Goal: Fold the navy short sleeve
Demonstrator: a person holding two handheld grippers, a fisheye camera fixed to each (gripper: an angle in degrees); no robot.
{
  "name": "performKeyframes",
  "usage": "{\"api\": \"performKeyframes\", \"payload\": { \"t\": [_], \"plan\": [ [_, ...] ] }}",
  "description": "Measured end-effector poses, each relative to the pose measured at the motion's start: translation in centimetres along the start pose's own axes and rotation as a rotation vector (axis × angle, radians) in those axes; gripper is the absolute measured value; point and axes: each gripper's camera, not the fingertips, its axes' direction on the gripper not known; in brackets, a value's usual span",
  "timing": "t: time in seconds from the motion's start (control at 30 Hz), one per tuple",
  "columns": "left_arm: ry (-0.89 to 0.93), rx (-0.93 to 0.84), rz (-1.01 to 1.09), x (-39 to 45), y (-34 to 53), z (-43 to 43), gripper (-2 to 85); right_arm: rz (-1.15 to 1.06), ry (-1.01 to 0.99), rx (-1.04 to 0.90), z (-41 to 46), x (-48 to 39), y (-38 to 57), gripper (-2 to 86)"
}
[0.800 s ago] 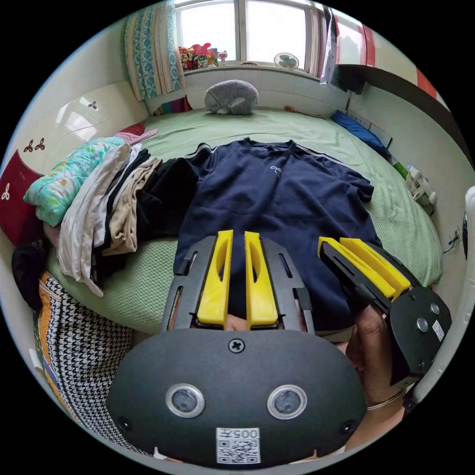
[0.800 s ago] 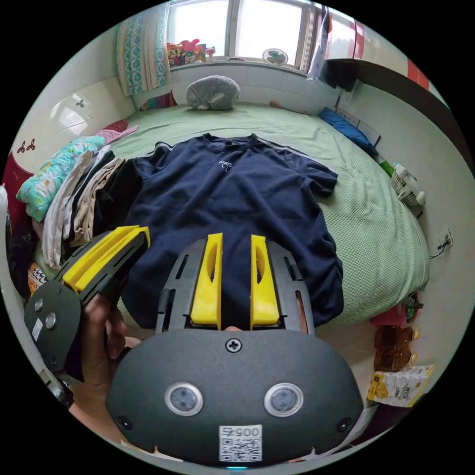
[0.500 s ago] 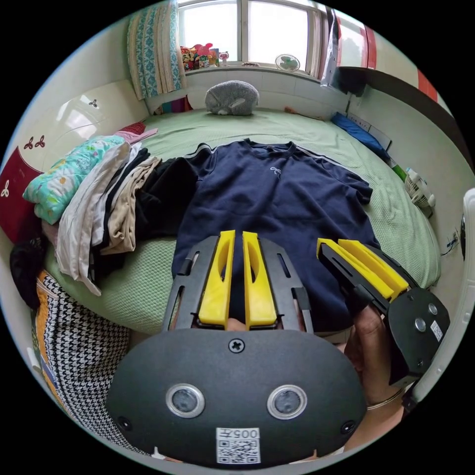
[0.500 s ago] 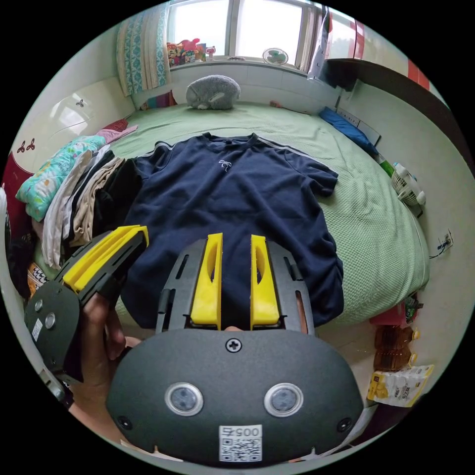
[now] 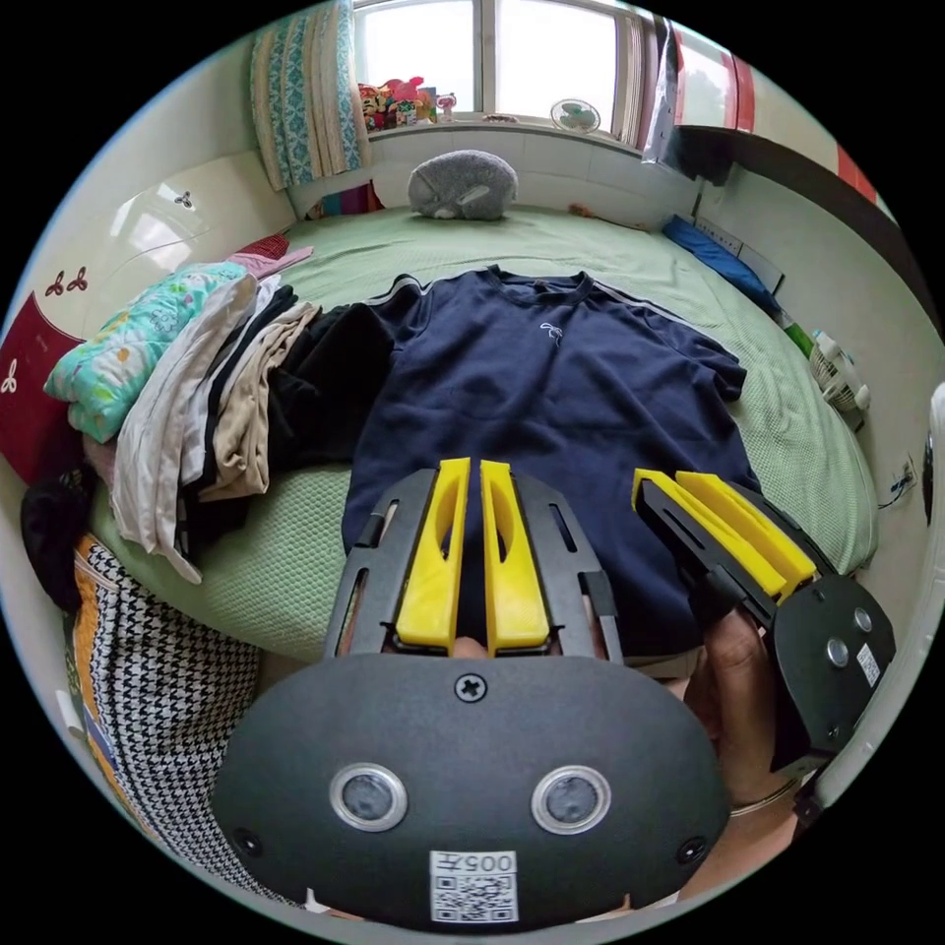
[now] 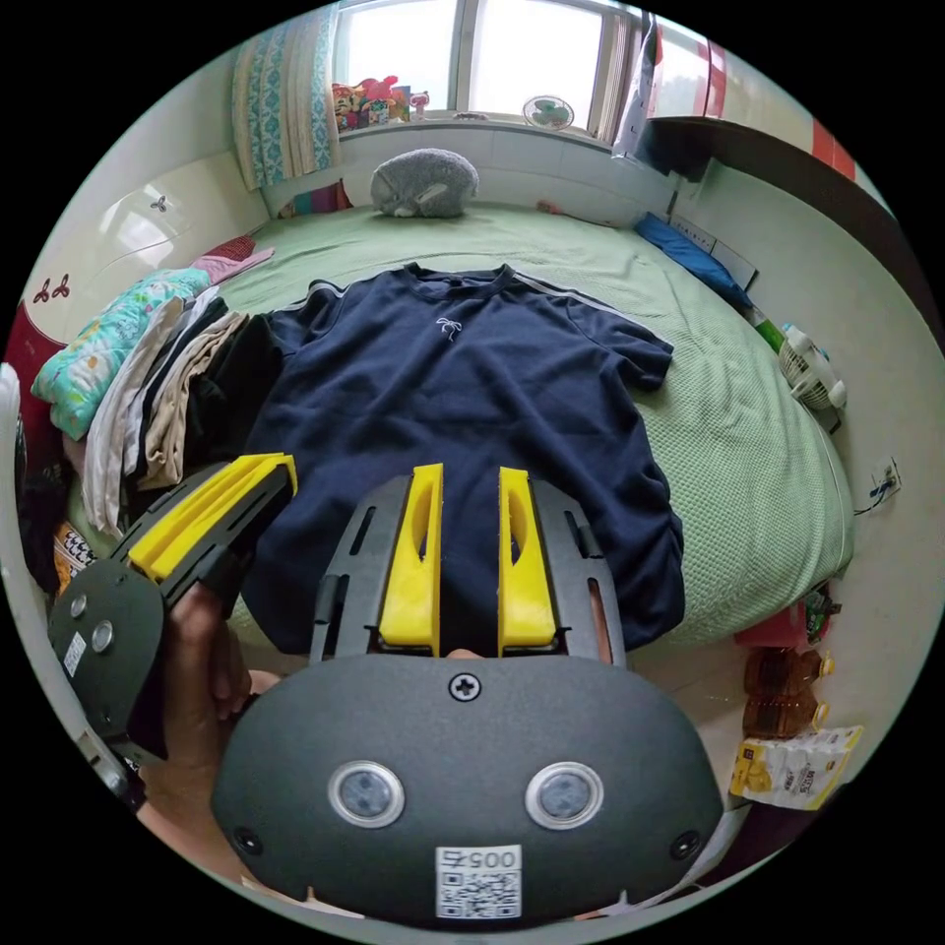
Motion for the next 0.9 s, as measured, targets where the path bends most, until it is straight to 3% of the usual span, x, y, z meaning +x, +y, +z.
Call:
{"api": "performKeyframes", "payload": {
  "t": [0.9],
  "plan": [
    [-0.02, -0.017, 0.005, -0.13, -0.97, -0.64, -0.2, 0.001, -0.002, 0.001, -0.58, -0.07, -0.6, 8.6]
  ]
}}
